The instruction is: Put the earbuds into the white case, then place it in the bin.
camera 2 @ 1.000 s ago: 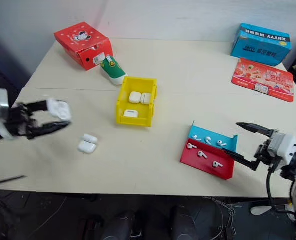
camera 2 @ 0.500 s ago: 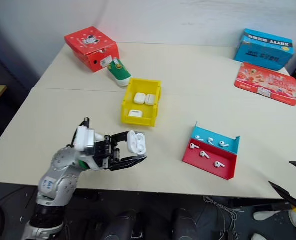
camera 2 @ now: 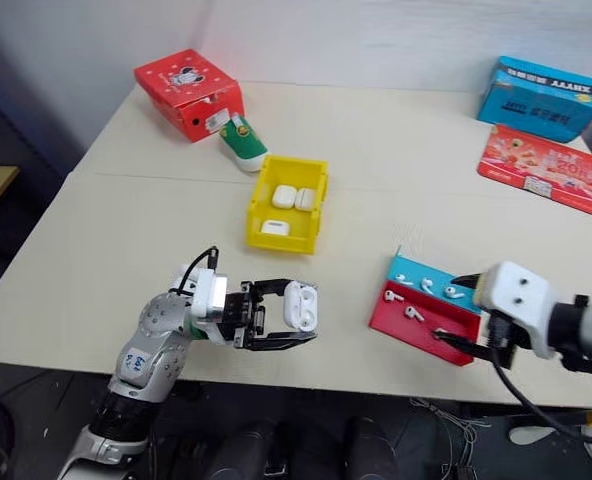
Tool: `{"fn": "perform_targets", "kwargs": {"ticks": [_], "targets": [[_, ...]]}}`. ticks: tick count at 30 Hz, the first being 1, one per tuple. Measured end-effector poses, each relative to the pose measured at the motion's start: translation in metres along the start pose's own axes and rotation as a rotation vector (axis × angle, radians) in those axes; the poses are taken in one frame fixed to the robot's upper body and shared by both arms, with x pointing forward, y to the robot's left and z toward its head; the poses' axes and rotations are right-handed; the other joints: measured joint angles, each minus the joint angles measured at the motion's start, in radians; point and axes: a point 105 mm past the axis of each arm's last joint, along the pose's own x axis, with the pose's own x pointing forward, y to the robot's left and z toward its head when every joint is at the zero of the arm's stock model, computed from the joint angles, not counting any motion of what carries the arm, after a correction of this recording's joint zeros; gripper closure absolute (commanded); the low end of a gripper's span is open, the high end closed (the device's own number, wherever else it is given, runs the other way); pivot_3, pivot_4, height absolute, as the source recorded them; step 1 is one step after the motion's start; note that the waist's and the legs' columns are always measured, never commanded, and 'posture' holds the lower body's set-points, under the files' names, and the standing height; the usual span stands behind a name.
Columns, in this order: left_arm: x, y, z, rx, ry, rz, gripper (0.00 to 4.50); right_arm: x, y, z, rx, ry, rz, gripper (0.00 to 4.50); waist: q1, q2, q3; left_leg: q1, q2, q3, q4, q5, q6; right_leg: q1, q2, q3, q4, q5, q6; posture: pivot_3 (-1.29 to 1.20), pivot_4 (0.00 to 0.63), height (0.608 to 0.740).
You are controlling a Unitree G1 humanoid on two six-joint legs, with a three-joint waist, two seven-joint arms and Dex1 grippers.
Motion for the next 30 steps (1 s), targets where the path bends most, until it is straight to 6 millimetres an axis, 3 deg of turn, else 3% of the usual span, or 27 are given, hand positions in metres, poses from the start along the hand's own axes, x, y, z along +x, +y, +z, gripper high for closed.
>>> {"fn": "perform_targets", "kwargs": {"ticks": [6,13,30], "targets": [[-0.001,0.000,-0.003,-0.023,0.015,0.025,1.71,0.015,0.004,-0.007,-0.042,0.089,0.049,3.04,-0.004,0.000,0.000,-0.002,-0.001,-0.001,0.000,0.001,0.005,0.000,0.001,-0.003,-0.003,0.000,0.000,0.00,0.150,0.740],[-0.004,0.001,-0.005,-0.029,0.026,0.061,1.71,0.012,0.005,-0.024,-0.022,0.232,0.111,3.04,-0.008,0.000,0.000,-0.005,0.000,-0.003,0.002,0.002,0.006,0.000,0.001,-0.006,-0.003,0.000,0.000,0.00,0.150,0.740],[0.002,0.005,-0.005,-0.027,0.018,0.069,1.71,0.018,0.002,-0.042,-0.001,0.341,0.128,3.04,-0.008,0.000,0.000,-0.010,0.000,-0.010,0.009,0.002,0.004,0.000,0.001,-0.012,-0.002,0.000,0.001,0.00,0.150,0.740]]}}
